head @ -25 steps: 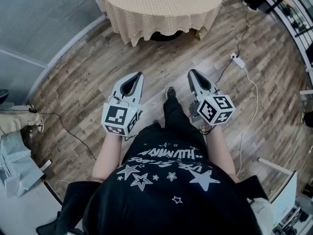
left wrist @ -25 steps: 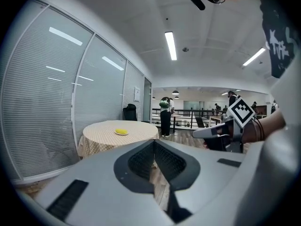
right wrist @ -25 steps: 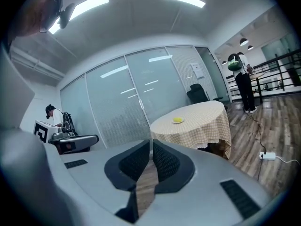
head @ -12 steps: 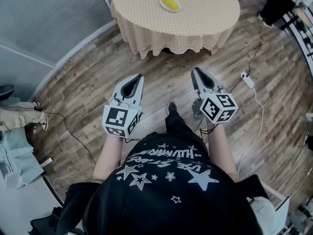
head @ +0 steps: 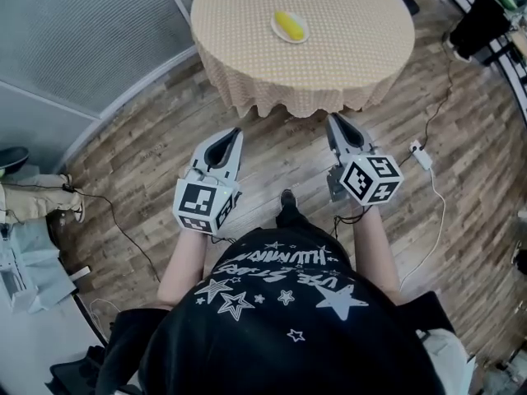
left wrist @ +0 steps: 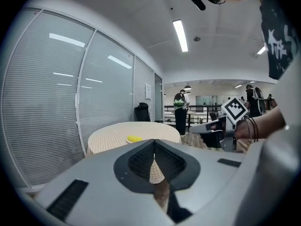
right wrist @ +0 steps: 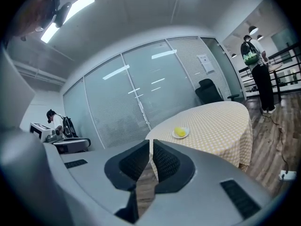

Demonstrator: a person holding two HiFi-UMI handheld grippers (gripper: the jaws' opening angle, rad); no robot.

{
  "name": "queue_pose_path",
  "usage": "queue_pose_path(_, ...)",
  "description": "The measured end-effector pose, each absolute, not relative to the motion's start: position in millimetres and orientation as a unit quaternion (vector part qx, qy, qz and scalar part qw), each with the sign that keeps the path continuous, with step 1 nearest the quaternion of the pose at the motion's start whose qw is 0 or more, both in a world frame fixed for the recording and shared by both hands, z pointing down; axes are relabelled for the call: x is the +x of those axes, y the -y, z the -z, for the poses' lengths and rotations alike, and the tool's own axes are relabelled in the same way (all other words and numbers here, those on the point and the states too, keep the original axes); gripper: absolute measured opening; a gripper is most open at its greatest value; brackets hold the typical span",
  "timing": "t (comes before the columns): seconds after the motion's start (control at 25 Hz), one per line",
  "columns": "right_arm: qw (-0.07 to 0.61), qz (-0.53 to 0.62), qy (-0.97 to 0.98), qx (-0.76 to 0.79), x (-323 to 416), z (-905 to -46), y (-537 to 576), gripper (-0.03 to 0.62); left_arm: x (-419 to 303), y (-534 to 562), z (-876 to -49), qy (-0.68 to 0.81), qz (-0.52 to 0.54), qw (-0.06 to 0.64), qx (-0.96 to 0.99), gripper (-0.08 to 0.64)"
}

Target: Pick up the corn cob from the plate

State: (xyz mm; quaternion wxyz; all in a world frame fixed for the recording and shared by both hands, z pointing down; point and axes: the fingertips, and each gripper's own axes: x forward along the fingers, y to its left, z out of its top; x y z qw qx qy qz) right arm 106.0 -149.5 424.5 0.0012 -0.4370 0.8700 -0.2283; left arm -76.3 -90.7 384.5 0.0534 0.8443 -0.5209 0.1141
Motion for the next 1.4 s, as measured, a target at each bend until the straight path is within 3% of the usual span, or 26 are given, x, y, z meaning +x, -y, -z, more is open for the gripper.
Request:
queue_pose_path(0.64, 0.005, 0.240, -0.878, -0.414, 128.1, -434.0, 234.7, 0.038, -59.6, 161.3, -397.3, 0.552, -0.116, 0.072, 0.823, 0.009)
queue_pose_path(1.4, -0.023, 0.234, -0.867, -0.440, 86.0, -446.2, 341.8, 0.038, -95.7, 292.9, -410.3, 0.525, -0.093, 0.076, 0.842, 0.008)
